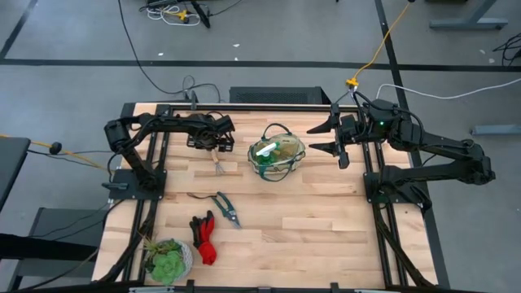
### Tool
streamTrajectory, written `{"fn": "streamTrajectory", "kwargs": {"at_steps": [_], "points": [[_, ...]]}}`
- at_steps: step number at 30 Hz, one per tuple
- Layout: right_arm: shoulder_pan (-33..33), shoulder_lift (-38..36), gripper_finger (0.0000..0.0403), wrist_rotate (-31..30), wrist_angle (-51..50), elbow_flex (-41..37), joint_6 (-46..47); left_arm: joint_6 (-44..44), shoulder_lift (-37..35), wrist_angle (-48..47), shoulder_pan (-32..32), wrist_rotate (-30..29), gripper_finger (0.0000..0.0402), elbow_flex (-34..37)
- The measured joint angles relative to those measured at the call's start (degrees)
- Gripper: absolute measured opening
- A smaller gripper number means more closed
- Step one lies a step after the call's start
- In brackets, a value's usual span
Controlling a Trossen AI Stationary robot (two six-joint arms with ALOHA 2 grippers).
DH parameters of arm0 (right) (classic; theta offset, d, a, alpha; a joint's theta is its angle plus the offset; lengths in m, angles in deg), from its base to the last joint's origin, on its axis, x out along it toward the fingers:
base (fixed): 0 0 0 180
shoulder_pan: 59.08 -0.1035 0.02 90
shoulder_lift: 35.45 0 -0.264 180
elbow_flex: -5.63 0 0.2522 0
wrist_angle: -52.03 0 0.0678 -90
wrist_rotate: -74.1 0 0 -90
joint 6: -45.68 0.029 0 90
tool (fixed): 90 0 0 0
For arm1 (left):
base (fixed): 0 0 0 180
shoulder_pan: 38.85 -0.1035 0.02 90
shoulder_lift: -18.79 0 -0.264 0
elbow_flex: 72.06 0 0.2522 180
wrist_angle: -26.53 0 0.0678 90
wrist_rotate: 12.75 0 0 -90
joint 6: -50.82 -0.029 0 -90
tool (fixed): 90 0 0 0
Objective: Pick & Place Garden tools in Gardening bag
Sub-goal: Put the brown hand rake into the gardening bag
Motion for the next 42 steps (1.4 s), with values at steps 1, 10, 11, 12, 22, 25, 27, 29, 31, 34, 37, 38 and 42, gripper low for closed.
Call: {"fn": "streamTrajectory", "kwargs": {"at_steps": [1, 10, 11, 12, 22, 25, 27, 29, 31, 34, 37, 38, 42], "points": [[0.0, 0.0, 0.0194, 0.0, 0.0, 0.0, 0.0, 0.0, 0.0, 0.1, 0.0, 0.0, 0.0261, 0.0], [0.0, 0.0, 0.0194, 0.0, 1.3, 0.0, 0.0, -0.2, 0.0, 1.5, 0.0, 0.9, 0.0261, 0.0], [0.0, 0.0, 0.0194, 0.0, 1.7, 0.0, 0.0, -0.3, 0.0, 1.3, 0.0, 0.6, 0.0261, 0.0], [0.0, 0.0, 0.0194, -0.1, 2.2, 0.0, 0.0, -0.4, 0.0, 1.1, 0.0, 0.2, 0.0261, 0.0], [0.0, 0.0, 0.0194, -0.1, 7.2, 0.0, 0.0, -0.5, 0.0, 1.6, 0.1, 0.5, 0.0261, 0.0], [0.0, 0.0, 0.0194, -0.2, 8.2, 0.0, 0.0, -0.8, 0.0, 2.2, 0.1, 0.6, 0.0261, 0.0], [0.0, 0.0, 0.0194, -0.2, 8.4, 0.0, 0.0, -1.1, 0.0, 2.2, 0.2, 0.6, 0.0261, 0.0], [0.0, 0.0, 0.0194, -0.2, 8.2, 0.0, 0.2, -1.3, 0.0, 2.4, 0.4, 0.7, 0.0261, 0.0], [0.0, 0.0, 0.0194, -0.2, 8.2, 0.0, 1.2, -1.9, 0.0, 3.3, 0.4, 0.8, 0.0261, 0.0], [0.0, 0.0, 0.0194, -0.1, 8.1, 0.0, 1.6, -2.0, 0.0, 3.7, 0.4, 1.1, 0.0261, 0.0], [0.0, 0.0, 0.0194, -0.1, 7.9, 0.0, 1.7, -2.0, 0.0, 3.7, 0.4, 1.1, 0.0261, 0.0], [0.0, 0.0, 0.0194, -0.1, 7.8, 0.0, 1.7, -2.0, 0.0, 3.7, 0.4, 1.1, 0.0261, 0.0], [0.0, 0.0, 0.0194, -0.1, 7.4, 0.0, 1.7, -1.9, 0.0, 2.9, 0.4, 1.1, 0.0261, 0.0]]}}
